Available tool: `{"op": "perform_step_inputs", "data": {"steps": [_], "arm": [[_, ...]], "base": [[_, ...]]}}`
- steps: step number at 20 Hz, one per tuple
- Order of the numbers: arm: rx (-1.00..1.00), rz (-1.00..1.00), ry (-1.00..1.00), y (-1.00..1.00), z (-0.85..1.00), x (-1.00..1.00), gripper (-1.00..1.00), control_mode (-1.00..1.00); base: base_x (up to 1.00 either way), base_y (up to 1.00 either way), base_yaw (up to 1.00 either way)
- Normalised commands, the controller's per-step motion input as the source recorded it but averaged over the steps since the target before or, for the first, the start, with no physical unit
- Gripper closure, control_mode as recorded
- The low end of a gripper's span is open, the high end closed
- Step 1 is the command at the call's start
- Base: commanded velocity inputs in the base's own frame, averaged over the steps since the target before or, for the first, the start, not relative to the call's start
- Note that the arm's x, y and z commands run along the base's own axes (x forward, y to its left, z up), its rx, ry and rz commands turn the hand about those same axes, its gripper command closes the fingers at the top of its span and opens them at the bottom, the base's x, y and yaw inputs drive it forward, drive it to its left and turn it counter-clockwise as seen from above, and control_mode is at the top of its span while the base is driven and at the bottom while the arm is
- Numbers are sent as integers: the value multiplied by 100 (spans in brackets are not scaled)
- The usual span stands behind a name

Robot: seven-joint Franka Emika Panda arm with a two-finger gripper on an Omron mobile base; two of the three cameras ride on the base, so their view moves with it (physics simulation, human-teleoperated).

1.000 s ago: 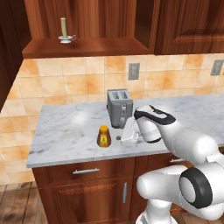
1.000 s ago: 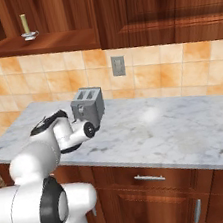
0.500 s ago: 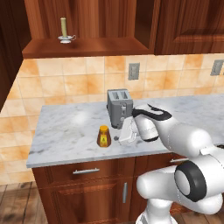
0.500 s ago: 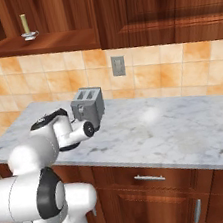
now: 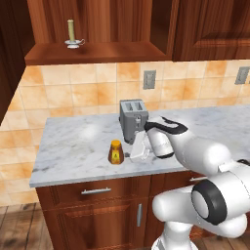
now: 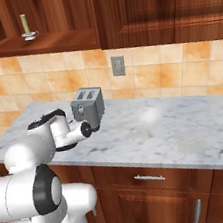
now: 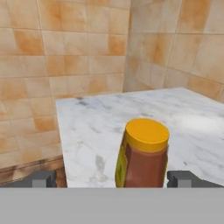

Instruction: Pick the honey bottle and honey bottle from the counter and place them in the cabinets closest to them.

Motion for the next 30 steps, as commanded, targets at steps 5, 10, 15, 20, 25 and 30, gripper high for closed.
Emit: {"op": "perform_step_inputs", "data": {"steps": [5,10,15,20,25,30], "arm": [[0,0,0,0,-16,27,-100,-100],[0,0,0,6,-8,2,-100,-100],[0,0,0,5,-18,31,-100,-100],[1,0,0,1,-8,6,-100,-100],[3,2,0,11,-7,-2,-100,-100],[2,3,0,29,-4,0,-100,-100]], "base": [[0,0,0],[0,0,0],[0,0,0],[0,0,0],[0,0,0],[0,0,0]]}}
